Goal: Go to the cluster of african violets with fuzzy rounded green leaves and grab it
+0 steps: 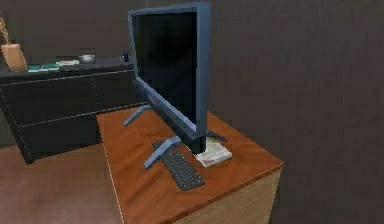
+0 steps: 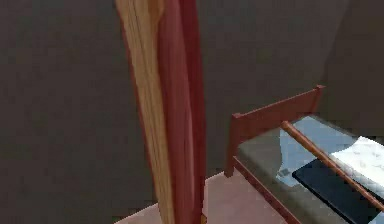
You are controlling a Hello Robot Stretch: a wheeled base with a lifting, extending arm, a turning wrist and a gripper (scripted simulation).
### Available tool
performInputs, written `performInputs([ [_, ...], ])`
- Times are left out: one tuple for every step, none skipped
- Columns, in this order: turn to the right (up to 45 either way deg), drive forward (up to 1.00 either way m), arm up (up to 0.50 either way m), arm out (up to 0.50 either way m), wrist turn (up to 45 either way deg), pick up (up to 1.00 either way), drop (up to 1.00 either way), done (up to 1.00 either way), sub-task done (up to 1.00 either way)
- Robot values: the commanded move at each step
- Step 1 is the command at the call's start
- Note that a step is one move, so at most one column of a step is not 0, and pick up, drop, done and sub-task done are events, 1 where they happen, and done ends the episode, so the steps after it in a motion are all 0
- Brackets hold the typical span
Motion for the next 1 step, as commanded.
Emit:
performInputs([
  [27.0,0.0,0.0,0.0,0.0,0.0,0.0,0.0,0.0],
])
